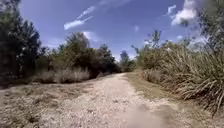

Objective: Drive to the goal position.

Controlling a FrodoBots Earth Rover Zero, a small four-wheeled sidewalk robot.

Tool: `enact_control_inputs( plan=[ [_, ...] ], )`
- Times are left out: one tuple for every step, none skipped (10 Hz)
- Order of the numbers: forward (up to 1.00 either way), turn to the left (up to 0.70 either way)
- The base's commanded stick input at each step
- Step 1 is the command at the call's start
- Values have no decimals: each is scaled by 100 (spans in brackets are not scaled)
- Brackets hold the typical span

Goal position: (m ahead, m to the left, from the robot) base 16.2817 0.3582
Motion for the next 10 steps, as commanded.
enact_control_inputs(
  plan=[
    [0, 0],
    [18, 0],
    [70, 0],
    [70, 0],
    [70, 0],
    [70, 0],
    [70, 0],
    [70, 0],
    [70, 0],
    [70, 0]
  ],
)
